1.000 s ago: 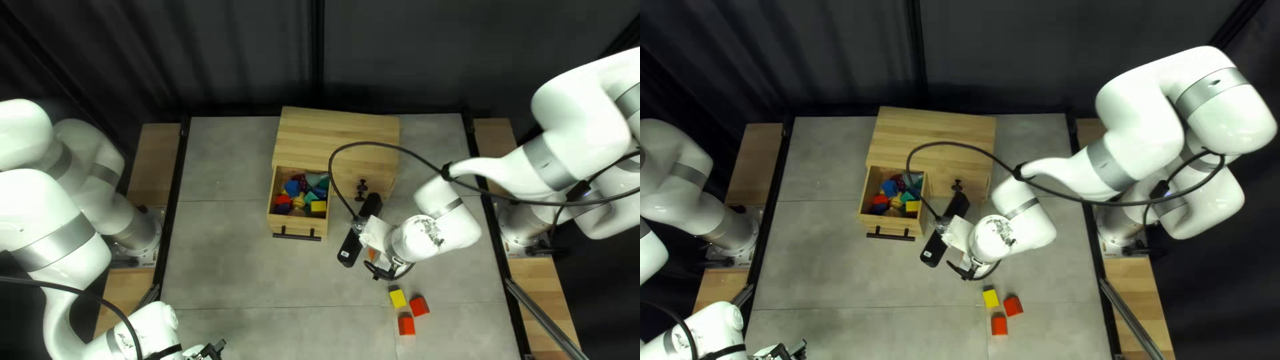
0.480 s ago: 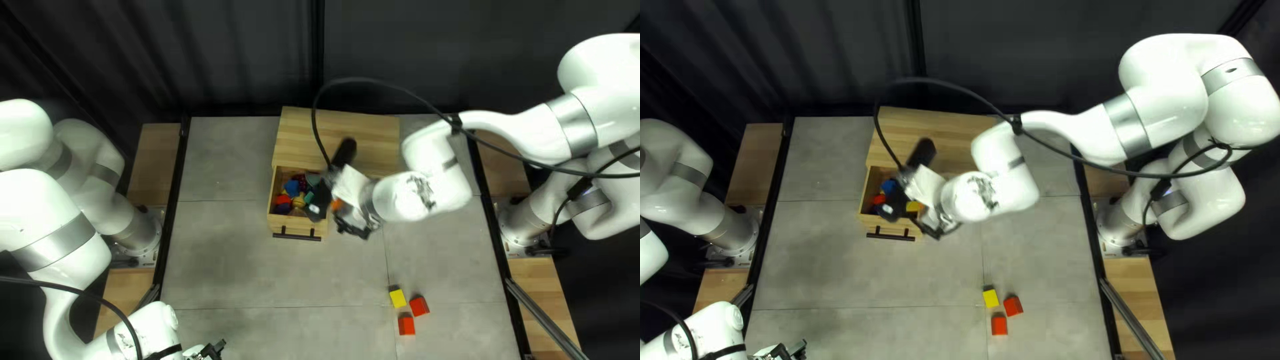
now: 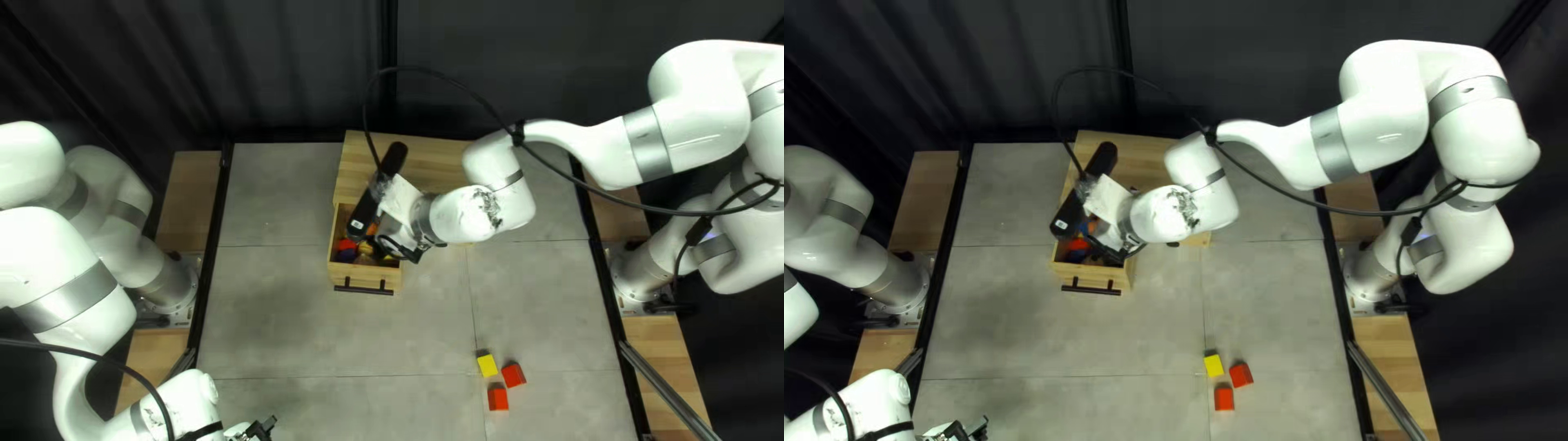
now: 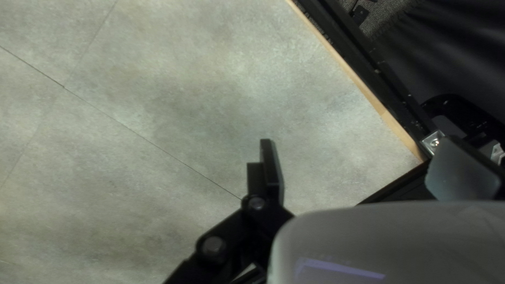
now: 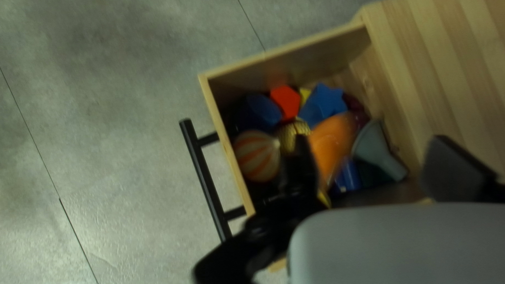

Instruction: Open drawers and place objects into drawer and close

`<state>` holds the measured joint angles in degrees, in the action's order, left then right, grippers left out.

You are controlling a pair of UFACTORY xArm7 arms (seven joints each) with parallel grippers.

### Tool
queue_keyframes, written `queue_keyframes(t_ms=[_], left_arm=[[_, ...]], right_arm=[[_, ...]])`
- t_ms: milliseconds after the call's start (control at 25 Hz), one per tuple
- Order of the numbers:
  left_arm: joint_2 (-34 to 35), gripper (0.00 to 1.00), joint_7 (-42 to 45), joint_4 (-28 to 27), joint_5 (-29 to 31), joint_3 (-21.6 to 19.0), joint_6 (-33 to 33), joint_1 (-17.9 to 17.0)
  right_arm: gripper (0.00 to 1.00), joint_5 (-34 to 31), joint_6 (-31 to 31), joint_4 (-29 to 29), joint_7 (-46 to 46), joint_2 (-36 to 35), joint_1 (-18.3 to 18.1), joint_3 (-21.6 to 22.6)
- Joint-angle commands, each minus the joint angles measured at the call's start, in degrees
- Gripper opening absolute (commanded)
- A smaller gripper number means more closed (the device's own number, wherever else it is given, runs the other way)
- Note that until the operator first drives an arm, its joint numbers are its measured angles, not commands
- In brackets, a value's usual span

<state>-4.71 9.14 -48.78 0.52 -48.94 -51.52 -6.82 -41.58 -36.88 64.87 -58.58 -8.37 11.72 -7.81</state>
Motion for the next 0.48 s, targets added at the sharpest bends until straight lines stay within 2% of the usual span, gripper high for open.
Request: queue_keyframes(t_ms=[40, 200, 480], left_arm=[[0.0, 1.00, 0.0, 0.0, 0.0, 0.0, 0.0, 0.0], [0.0, 1.00, 0.0, 0.0, 0.0, 0.0, 0.0, 0.0], [0.0, 1.00, 0.0, 0.0, 0.0, 0.0, 0.0, 0.0]], right_arm=[[1.00, 7.0, -13.9, 0.3, -4.7, 2.3, 5.0, 4.6], [1.00, 15.1, -21.6, -1.8, -14.4, 4.1, 8.6, 8.1], [1.00, 25.0, -24.0, -5.7, -31.1, 3.8, 13.2, 12.3]])
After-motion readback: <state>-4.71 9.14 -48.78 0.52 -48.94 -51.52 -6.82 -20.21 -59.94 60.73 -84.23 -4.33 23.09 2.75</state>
